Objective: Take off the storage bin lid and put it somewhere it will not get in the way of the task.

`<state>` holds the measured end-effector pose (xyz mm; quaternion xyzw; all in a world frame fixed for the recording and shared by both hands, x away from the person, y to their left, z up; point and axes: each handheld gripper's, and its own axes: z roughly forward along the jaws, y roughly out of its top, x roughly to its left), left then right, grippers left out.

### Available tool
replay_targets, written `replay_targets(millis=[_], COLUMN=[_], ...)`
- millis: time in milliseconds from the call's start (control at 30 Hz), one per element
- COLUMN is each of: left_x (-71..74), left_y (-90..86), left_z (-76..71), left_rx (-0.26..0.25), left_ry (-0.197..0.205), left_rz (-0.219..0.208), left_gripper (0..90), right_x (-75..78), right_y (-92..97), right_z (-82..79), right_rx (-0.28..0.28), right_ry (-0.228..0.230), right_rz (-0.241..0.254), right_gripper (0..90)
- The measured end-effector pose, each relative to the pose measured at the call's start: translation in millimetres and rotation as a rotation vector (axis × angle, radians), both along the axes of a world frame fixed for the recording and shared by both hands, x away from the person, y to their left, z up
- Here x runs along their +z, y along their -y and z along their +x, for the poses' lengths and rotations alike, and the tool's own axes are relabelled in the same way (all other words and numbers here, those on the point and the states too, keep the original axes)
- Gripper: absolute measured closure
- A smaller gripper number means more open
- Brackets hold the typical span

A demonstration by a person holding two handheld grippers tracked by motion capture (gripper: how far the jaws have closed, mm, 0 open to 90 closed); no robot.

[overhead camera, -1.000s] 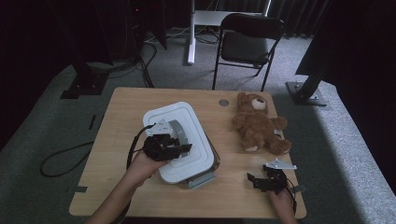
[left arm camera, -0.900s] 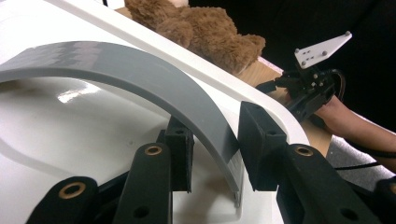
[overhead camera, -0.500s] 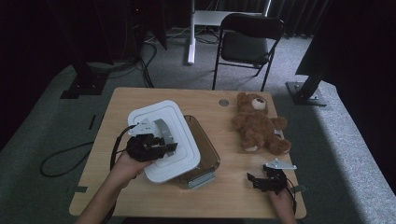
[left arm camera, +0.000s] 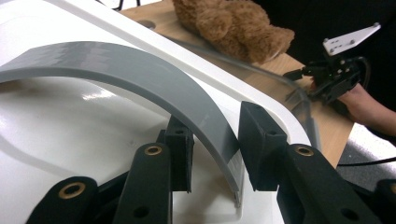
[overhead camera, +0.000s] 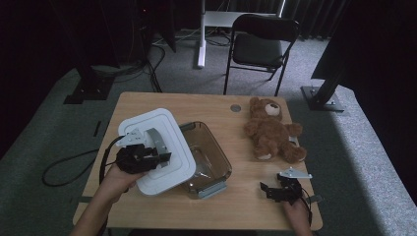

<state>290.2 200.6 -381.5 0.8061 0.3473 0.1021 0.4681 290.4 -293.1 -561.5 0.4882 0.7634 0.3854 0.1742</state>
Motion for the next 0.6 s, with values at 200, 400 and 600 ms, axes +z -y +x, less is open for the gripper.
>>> replay_targets(millis=[200, 400, 600], left_x=[-3.0, -10.1, -24.1], left_y=[-10.3, -25.7, -44.3], left_z=[-5.4, -11.7, -12.4], left_rx=[0.001, 0.03, 0.06], left_ry=[-0.002, 0.0, -0.019], left_rz=[-0.004, 0.007, -0.001], left_gripper=[67.1, 67.1, 67.1], right_x=[0.0, -0.1, -0.1], right_y=[0.1, 0.2, -0.1], right_z=[0.1, 0.2, 0.3], right_rx=[0.001, 0.0, -0.001], right_ry=[0.0, 0.001, 0.0], right_rz=[0.0, 0.004, 0.001], right_gripper=[13.4, 13.4, 13.4])
